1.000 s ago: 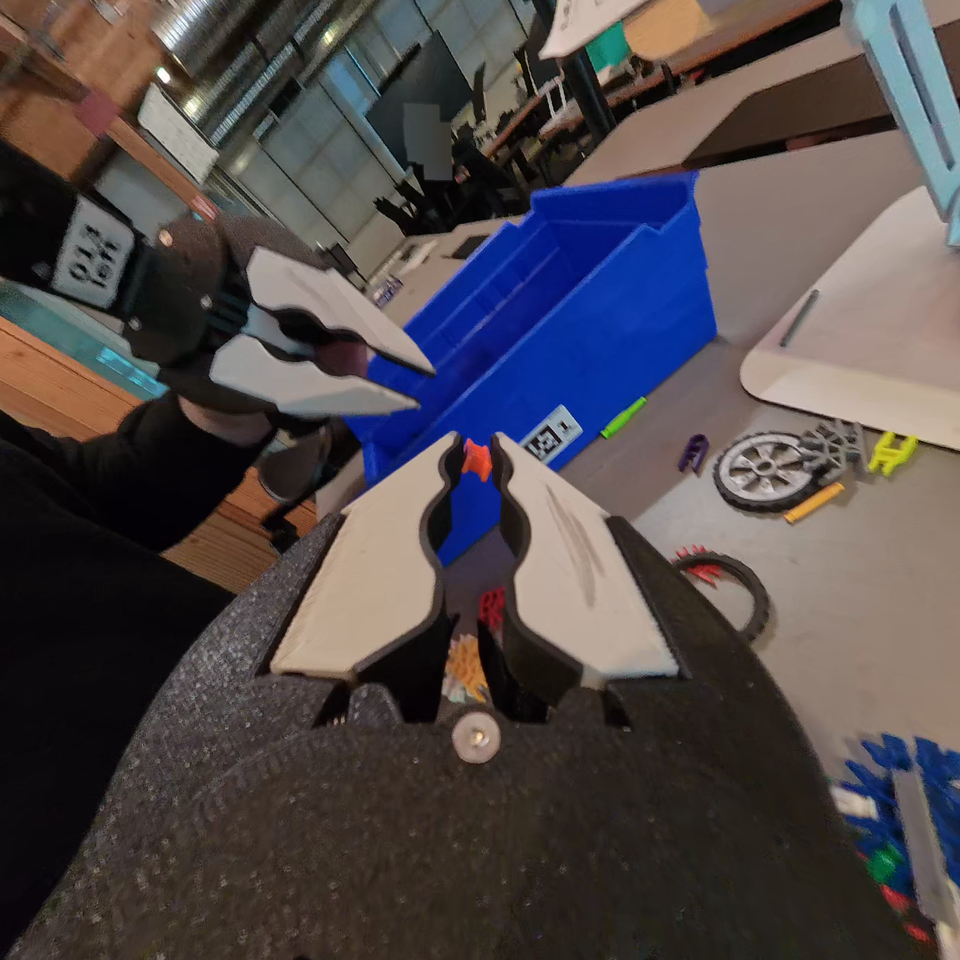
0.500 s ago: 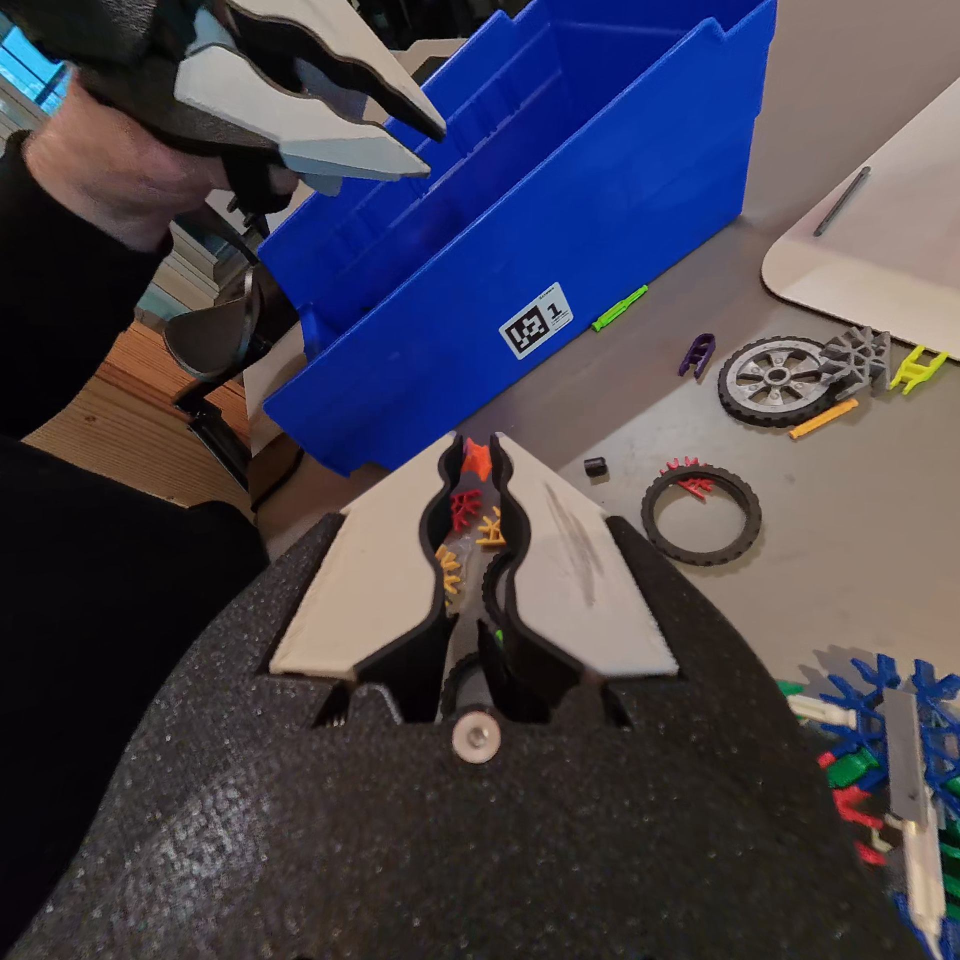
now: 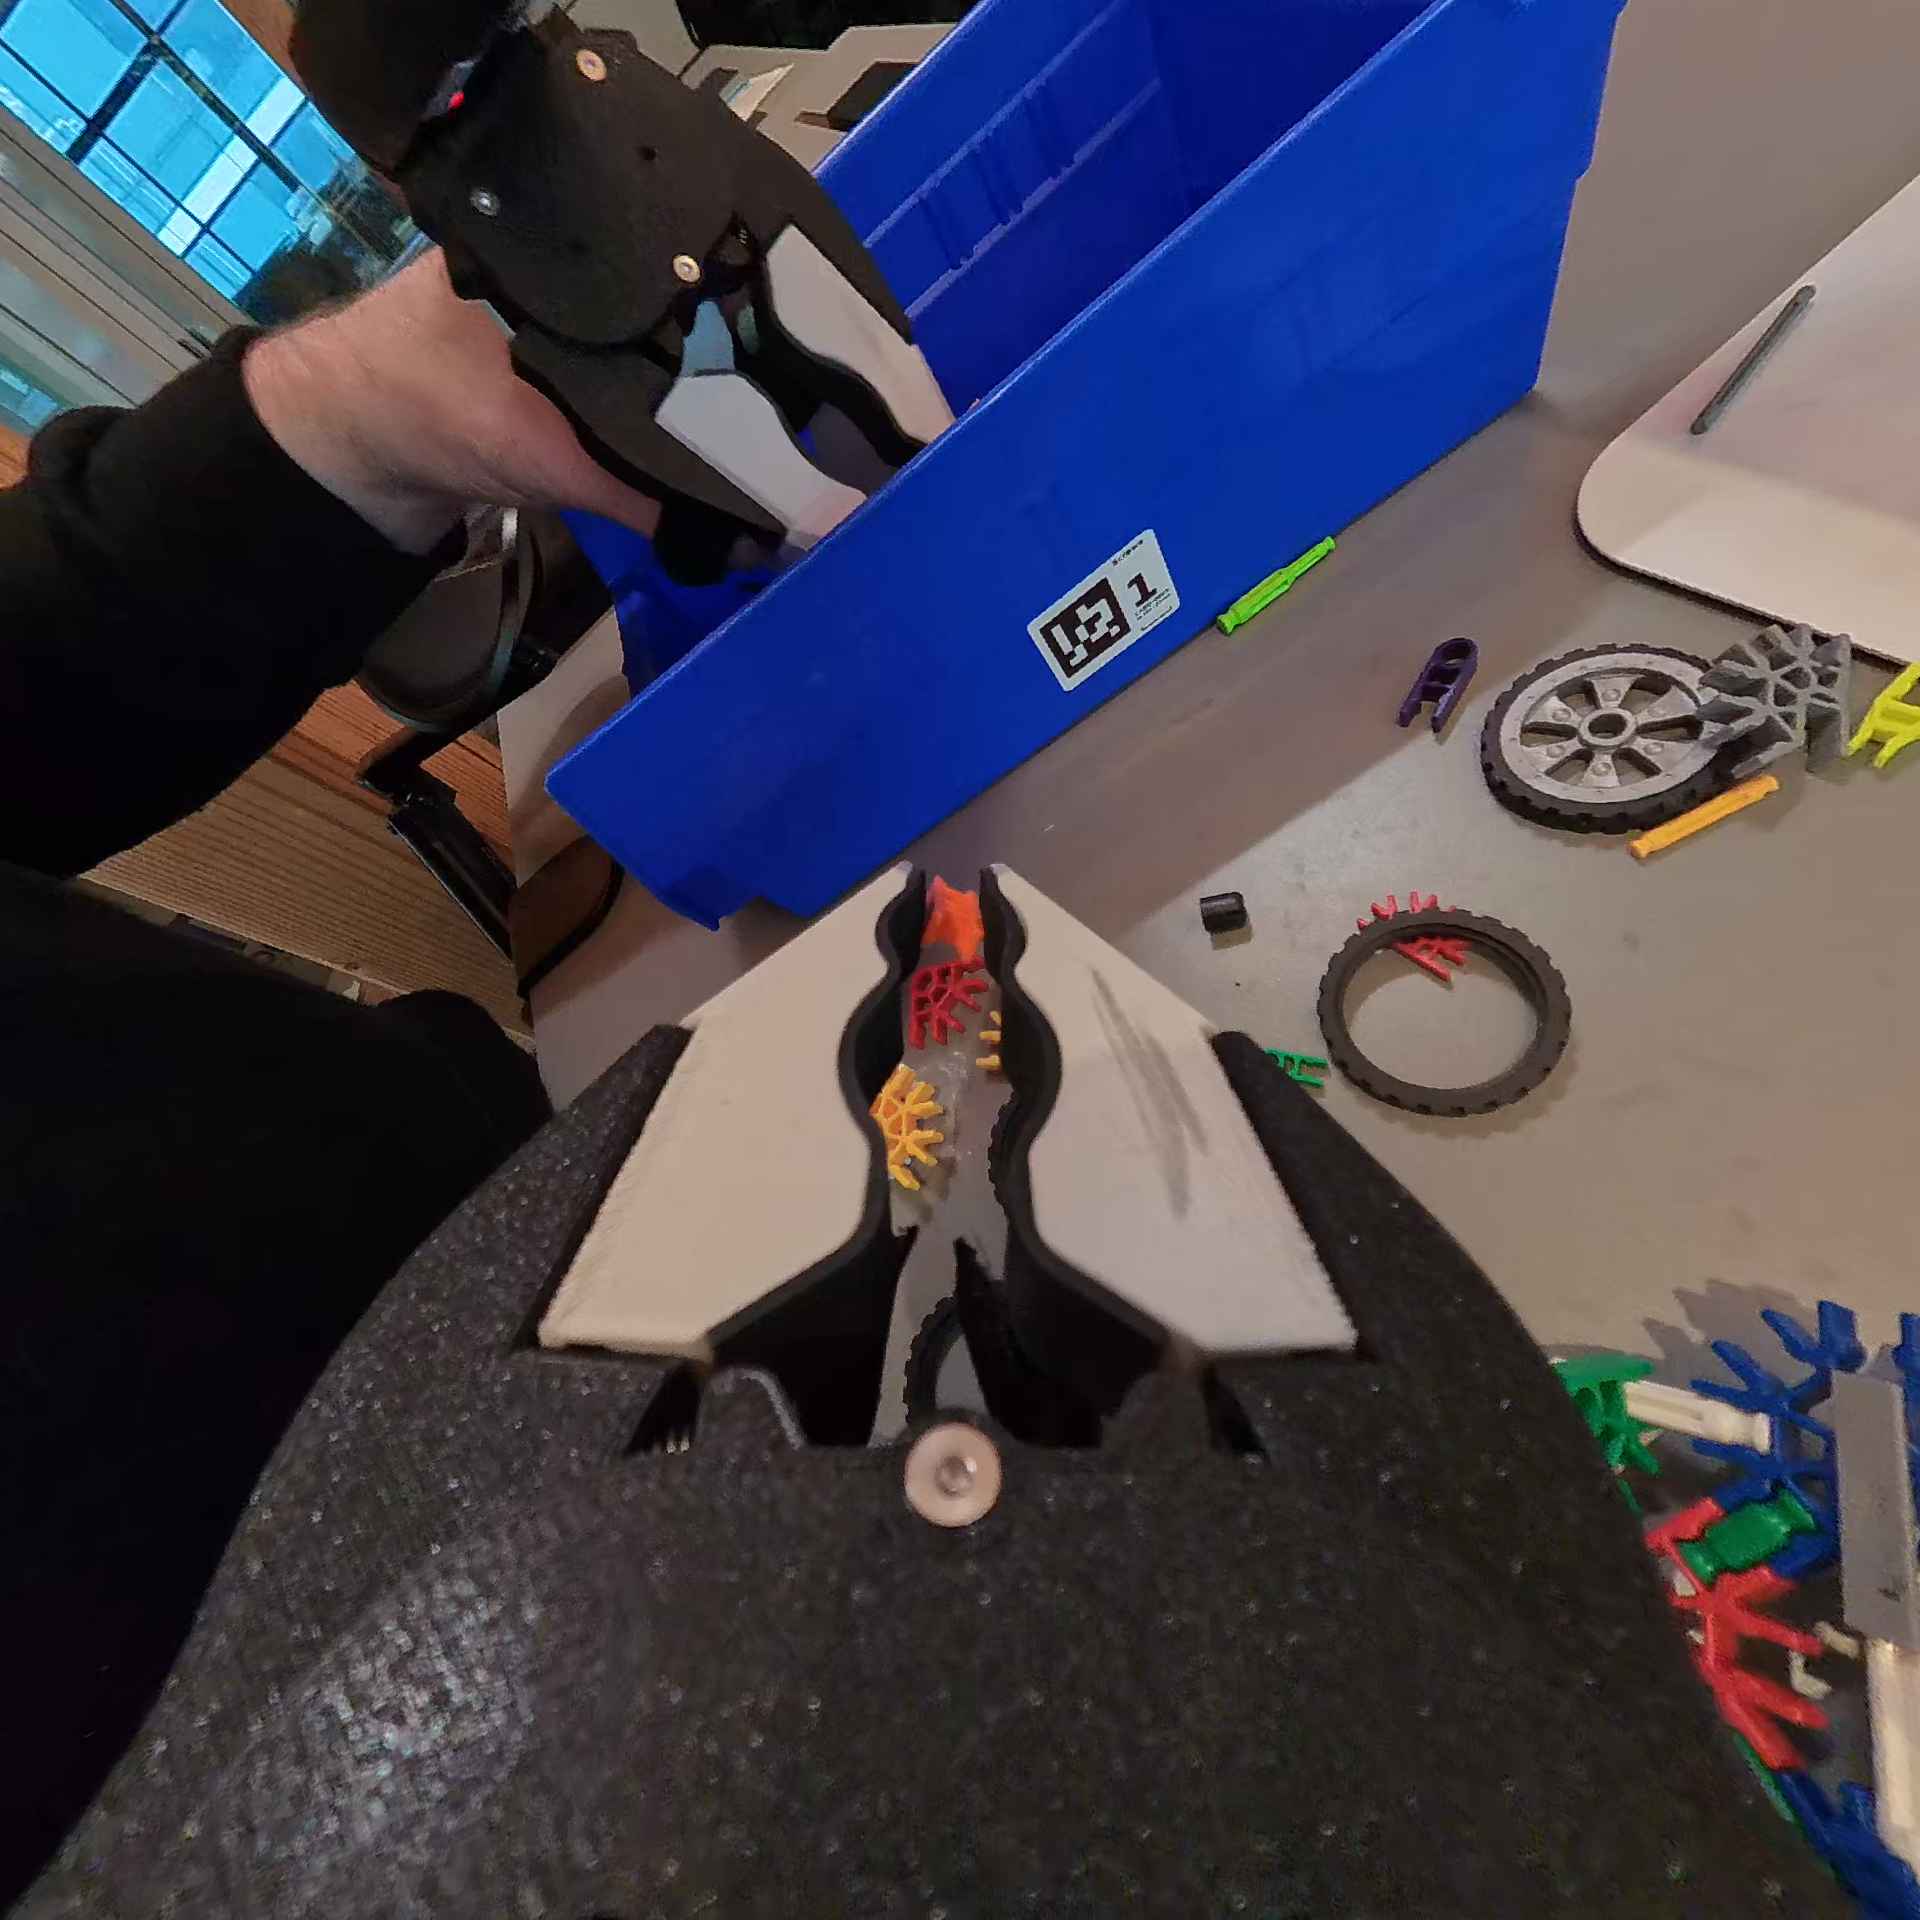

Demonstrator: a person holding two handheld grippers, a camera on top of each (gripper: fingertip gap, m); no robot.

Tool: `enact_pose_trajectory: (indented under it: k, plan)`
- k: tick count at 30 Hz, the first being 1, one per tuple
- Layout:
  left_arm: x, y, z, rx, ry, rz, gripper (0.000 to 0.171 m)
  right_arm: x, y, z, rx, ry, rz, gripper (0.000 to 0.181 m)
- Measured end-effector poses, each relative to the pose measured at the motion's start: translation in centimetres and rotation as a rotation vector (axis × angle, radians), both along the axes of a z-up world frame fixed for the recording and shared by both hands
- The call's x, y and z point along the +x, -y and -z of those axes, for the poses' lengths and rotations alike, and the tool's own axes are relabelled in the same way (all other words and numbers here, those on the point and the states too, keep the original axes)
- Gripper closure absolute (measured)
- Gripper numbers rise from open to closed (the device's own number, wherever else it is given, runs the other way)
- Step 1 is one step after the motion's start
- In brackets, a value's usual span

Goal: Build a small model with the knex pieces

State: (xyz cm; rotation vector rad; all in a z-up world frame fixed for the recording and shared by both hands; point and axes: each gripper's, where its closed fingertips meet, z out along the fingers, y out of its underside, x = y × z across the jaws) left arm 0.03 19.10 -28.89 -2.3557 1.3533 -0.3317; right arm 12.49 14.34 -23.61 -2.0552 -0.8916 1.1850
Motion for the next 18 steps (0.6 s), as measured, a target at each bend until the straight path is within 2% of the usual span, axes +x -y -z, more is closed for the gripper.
enact_pose_trajectory:
  k: [4,8,18]
  plan:
    - [-0.2,-0.5,1.6,-0.042,-0.028,-0.064,0.153,0.2,0.0,-0.1,0.001,-0.006,0.009,0.171]
    - [-0.8,-1.4,1.5,-0.053,-0.013,-0.128,0.155,0.6,-0.1,0.0,-0.002,-0.011,0.020,0.171]
    - [-1.1,-2.3,1.7,0.000,-0.056,-0.133,0.150,0.5,-0.4,0.0,-0.003,-0.022,0.019,0.171]
